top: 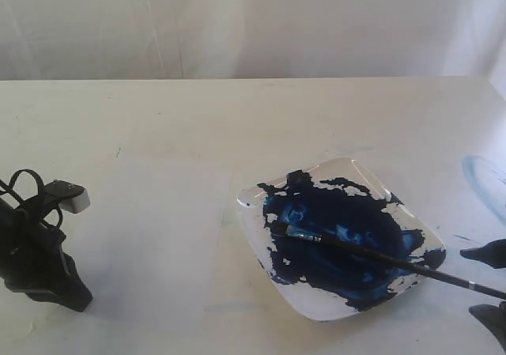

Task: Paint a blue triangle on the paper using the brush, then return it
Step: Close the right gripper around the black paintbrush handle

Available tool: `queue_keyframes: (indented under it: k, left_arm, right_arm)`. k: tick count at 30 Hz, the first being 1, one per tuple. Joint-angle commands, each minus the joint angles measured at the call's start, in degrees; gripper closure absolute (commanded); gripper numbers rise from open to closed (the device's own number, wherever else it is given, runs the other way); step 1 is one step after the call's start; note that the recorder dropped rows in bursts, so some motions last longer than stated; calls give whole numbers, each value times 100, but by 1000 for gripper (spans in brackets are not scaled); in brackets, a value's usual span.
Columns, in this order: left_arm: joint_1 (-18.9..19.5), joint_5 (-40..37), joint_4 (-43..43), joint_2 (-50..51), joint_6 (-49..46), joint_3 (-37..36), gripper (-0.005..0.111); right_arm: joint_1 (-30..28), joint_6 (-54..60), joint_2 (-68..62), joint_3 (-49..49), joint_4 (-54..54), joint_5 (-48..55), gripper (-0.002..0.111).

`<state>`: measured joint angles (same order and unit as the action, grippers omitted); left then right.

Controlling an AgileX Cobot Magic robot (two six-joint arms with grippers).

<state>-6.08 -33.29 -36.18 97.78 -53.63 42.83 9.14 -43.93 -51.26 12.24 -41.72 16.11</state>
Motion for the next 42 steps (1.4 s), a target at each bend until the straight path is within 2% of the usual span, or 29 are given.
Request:
queue_keyframes:
  k: [1, 10, 35, 42]
  left_arm:
    - [26, -88, -17, -9, -38, -40, 107]
    - [26, -88, -17, -9, -38, -40, 107]
    - [26, -88, -17, -9, -38, -40, 107]
    - [26, -88, -17, -9, -38, -40, 107]
  right_arm:
    - [13, 12, -320, -25, -431, -275, 51]
    - [13, -141, -810, -25, -677, -845, 51]
    - [13, -141, -1887, 431, -796, -891, 51]
    - [13, -141, -2171, 610, -796, -880, 56]
